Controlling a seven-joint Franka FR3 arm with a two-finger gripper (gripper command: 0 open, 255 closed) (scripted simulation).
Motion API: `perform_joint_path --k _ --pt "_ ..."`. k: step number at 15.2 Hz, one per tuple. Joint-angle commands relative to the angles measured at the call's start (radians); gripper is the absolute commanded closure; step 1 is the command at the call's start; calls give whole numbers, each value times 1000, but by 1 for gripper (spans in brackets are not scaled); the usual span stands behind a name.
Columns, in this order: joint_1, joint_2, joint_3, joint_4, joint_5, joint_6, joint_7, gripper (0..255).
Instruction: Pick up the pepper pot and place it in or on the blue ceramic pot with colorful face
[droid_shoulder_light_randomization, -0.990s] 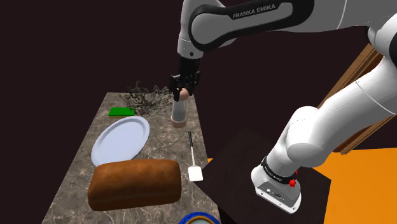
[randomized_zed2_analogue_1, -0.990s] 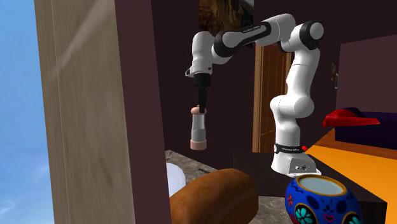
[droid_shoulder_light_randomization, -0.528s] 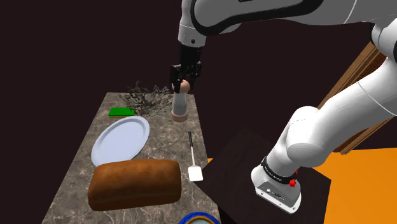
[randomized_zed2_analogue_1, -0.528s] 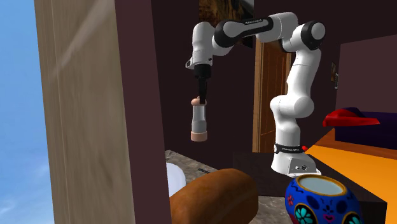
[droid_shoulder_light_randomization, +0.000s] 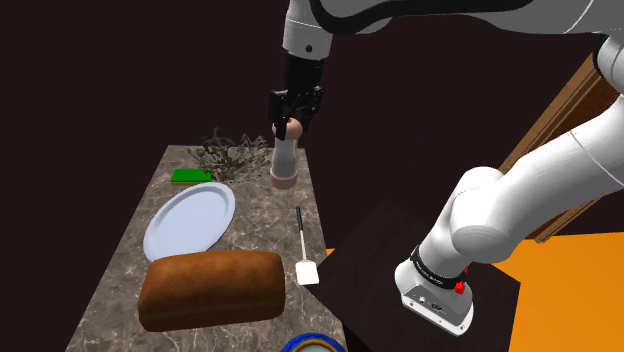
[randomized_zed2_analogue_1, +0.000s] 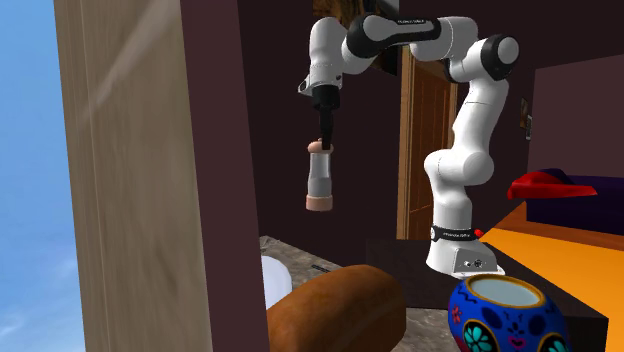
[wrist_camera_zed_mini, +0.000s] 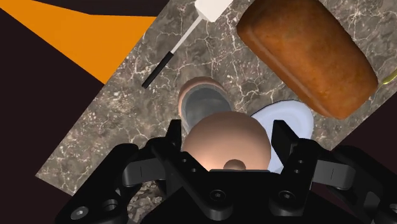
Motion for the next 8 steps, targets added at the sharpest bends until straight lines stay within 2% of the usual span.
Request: perform_joint_path --k 1,8 --pt "16 -48 23 -31 15 -11 34 255" --pt "82 -197 115 -102 81 -65 168 255"
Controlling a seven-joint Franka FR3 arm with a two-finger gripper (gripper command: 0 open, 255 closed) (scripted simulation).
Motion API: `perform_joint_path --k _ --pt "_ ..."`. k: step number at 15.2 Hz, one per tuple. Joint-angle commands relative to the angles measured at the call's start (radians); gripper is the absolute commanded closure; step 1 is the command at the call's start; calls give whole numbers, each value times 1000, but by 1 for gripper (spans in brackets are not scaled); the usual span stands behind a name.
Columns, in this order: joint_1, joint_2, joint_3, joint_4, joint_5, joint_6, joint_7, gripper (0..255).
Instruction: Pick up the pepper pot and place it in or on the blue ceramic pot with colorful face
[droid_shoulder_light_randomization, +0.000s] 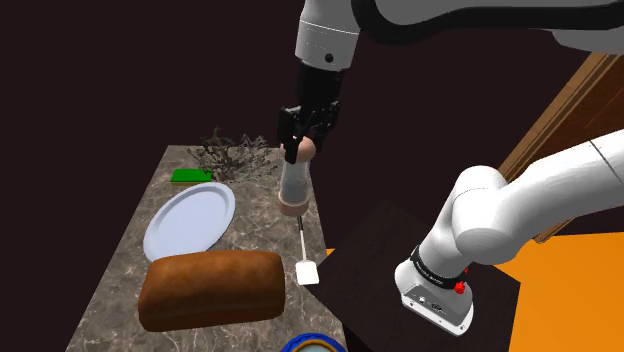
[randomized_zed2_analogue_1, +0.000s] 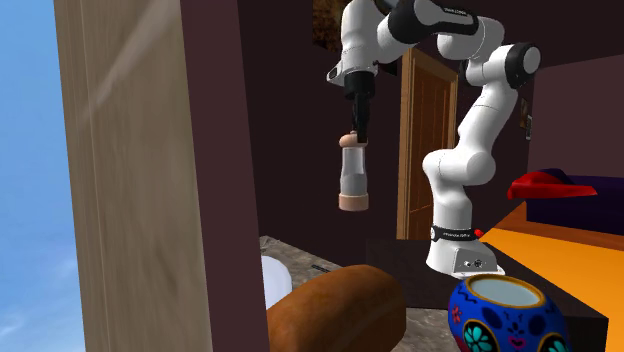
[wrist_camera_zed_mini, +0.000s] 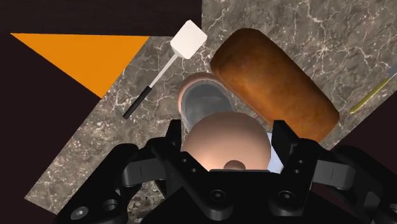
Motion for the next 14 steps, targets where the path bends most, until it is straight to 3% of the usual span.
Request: perform_joint_path --k 1,14 --pt "21 -35 32 -10 23 -16 46 255" --pt "139 -175 241 22 173 -115 337 255"
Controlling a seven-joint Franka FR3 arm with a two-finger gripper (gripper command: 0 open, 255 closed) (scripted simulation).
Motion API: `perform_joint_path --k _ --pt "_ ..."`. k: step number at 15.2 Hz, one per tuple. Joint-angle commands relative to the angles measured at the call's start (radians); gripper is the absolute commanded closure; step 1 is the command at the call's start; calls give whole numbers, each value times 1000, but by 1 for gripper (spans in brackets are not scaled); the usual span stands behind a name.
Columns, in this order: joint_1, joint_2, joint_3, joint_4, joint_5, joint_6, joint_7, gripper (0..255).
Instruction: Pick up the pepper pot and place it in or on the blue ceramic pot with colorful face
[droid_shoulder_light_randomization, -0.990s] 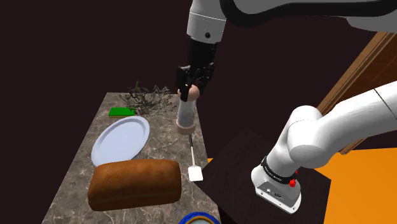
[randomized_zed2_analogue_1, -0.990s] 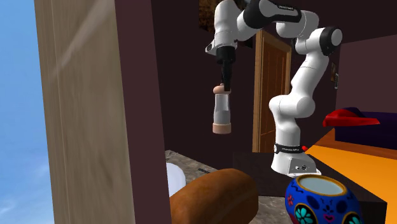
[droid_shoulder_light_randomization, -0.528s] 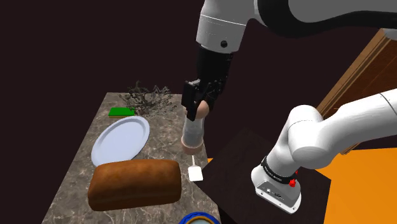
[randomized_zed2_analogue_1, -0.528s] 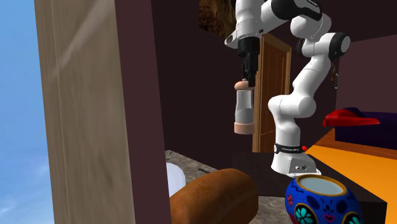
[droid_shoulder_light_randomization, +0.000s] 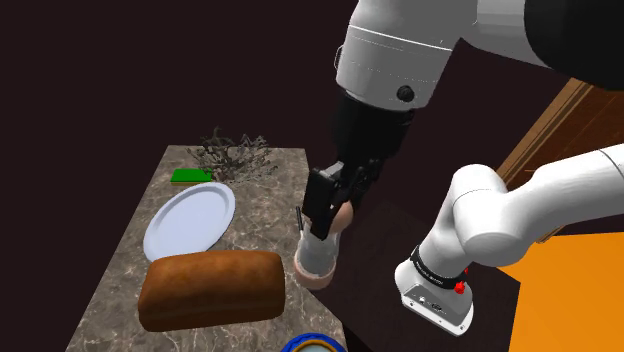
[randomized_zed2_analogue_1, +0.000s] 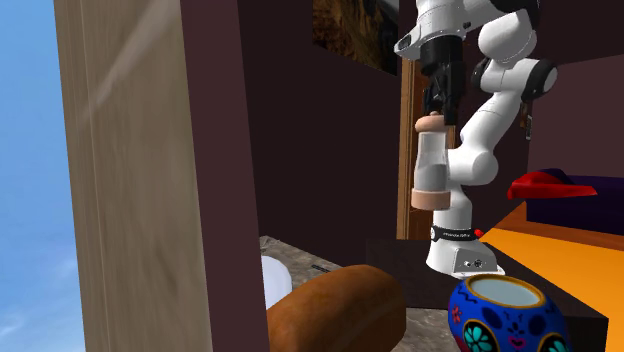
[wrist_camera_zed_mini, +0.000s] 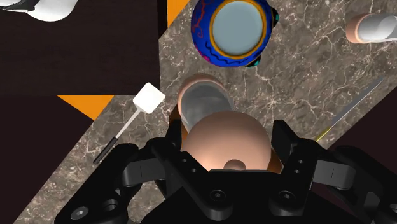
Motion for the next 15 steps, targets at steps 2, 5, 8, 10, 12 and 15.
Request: perform_joint_path --k 2,5,8,10,12,15 --pt "20 -7 56 31 34 -15 74 255" --pt "36 -7 113 71 65 -30 148 255" --pt "45 3 173 120 92 -41 222 255" --pt "47 12 207 150 105 -46 262 255" --pt "50 4 214 120 113 -23 257 255" --pt "56 -6 225 76 125 11 250 255"
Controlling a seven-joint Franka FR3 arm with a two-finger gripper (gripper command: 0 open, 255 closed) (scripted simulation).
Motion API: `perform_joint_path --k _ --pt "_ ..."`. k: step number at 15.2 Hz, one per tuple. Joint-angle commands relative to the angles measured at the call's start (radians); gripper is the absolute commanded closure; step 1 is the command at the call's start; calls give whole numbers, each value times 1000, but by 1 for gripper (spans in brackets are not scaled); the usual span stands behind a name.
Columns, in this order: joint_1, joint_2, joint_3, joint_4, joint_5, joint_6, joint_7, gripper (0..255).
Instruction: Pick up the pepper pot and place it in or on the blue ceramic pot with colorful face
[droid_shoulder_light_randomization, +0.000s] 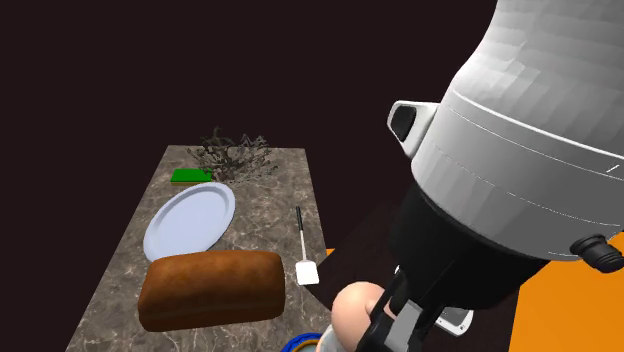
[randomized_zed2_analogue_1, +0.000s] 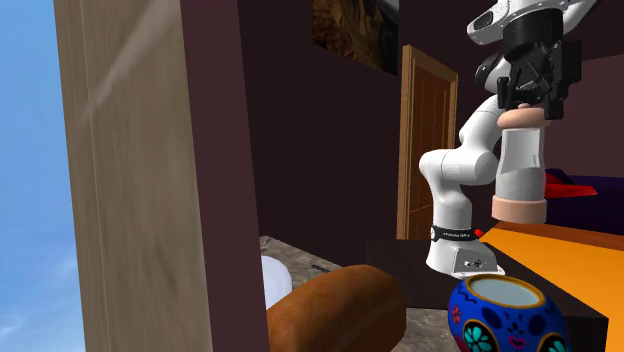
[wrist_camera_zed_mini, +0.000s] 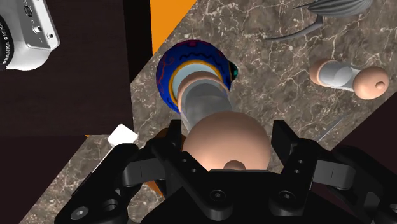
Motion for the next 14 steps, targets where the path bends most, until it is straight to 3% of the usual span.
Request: perform_joint_path --k 1,14 --pt "5 -8 9 -30 9 24 -3 255" --pt "24 -25 74 -198 68 179 -32 255"
